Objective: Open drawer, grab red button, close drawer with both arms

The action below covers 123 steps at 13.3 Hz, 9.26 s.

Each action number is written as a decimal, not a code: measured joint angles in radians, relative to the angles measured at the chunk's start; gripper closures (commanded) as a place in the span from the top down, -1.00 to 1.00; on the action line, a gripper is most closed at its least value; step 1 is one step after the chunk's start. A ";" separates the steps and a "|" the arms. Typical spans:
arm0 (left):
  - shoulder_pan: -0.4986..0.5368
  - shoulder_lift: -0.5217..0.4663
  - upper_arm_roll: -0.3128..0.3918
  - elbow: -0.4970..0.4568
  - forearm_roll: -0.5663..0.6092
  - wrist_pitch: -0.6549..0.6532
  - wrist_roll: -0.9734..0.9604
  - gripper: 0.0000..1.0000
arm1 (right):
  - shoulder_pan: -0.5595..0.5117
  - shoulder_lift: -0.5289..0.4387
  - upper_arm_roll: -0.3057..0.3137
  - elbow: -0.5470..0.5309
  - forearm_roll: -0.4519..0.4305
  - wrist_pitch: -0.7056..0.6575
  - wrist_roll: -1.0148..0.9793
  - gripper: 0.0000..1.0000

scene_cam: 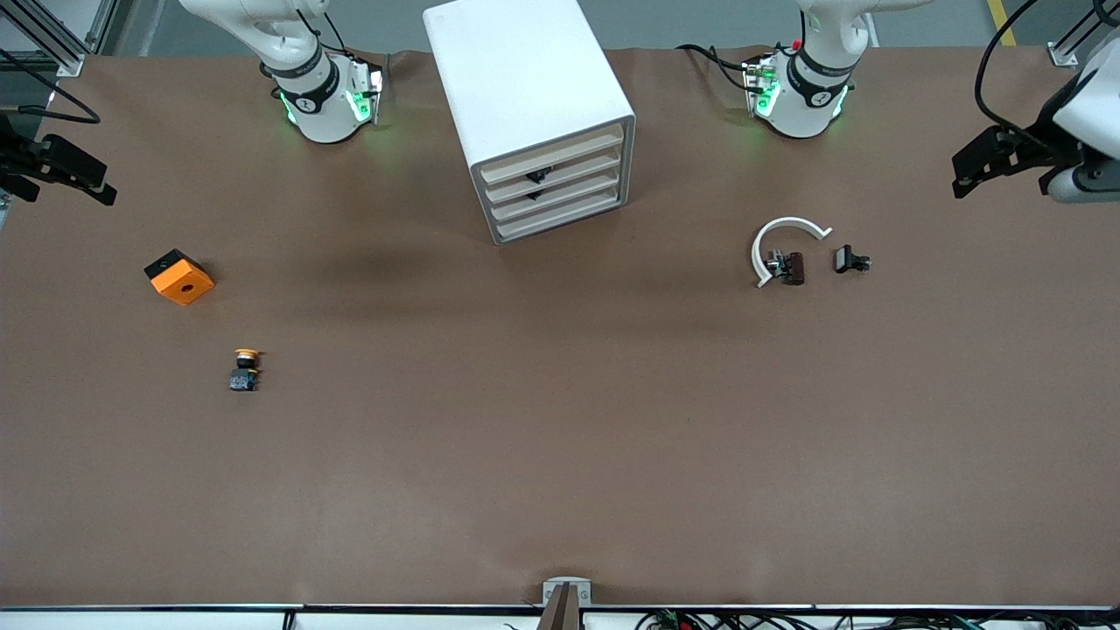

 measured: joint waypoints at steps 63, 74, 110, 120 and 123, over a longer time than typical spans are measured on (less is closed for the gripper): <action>-0.597 0.892 -0.023 0.120 -0.855 -0.042 -2.306 -1.00 | 0.141 0.213 0.012 0.068 0.065 0.031 0.369 1.00; -0.467 0.888 -0.008 0.182 -0.862 0.055 -2.300 0.83 | 0.542 0.259 0.019 0.068 0.099 0.168 0.988 1.00; -0.277 0.650 0.215 0.356 -0.115 0.151 -0.549 1.00 | 0.897 0.660 0.016 0.118 0.023 0.499 1.820 1.00; -0.286 0.524 0.116 0.055 -0.101 0.400 -0.403 1.00 | 0.901 0.661 0.017 0.122 0.048 0.499 1.820 0.70; -0.290 0.447 0.050 -0.145 -0.100 0.589 -0.403 1.00 | 0.903 0.661 0.017 0.122 0.064 0.499 1.816 0.10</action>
